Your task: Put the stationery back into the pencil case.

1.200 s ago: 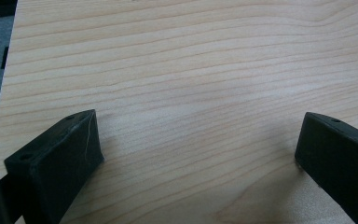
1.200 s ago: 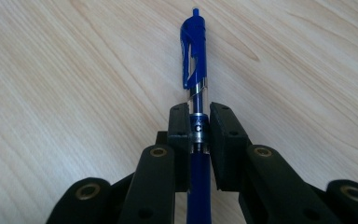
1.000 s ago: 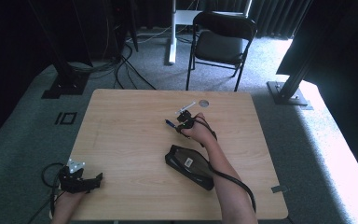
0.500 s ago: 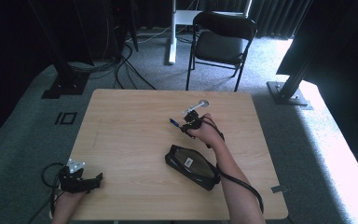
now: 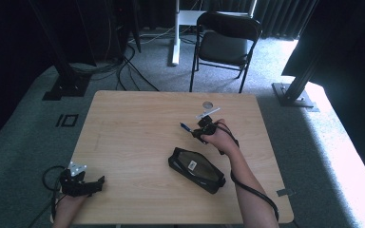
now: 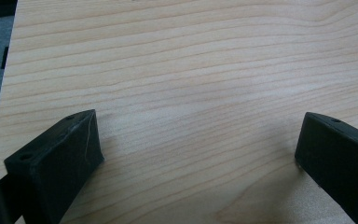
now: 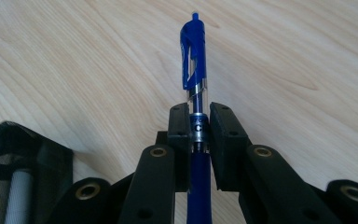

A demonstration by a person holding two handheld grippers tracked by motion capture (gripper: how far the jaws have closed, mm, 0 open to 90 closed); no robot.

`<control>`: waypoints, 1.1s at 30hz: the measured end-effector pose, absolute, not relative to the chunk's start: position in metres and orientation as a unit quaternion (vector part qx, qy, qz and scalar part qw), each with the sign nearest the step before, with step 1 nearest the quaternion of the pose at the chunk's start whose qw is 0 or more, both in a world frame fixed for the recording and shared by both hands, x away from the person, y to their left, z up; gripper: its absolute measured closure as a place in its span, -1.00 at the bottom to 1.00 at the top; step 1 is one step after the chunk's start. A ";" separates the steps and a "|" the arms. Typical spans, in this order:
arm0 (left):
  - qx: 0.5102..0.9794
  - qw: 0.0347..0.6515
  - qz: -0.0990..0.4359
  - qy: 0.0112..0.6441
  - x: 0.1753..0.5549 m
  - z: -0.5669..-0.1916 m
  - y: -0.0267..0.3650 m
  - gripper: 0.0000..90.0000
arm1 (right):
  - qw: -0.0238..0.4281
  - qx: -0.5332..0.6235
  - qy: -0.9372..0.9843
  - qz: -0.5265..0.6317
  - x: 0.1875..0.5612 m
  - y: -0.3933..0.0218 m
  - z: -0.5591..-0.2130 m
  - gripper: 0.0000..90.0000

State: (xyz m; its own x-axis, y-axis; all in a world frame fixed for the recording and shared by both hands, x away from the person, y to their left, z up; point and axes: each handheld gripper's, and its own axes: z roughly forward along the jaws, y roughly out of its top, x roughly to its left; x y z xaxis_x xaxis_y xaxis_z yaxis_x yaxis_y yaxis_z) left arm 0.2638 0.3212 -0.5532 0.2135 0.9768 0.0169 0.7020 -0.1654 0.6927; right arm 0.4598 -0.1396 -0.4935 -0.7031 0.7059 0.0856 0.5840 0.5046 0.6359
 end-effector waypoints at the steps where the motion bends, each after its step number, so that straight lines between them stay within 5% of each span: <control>1: 0.725 0.286 0.240 0.579 0.264 -0.553 0.321 -0.99 | 0.091 0.373 0.862 0.331 0.459 -0.142 -0.493 0.77; 33: 0.725 0.286 0.240 0.579 0.264 -0.553 0.321 -0.99 | 0.125 0.359 0.835 0.397 0.403 -0.205 -0.436 0.77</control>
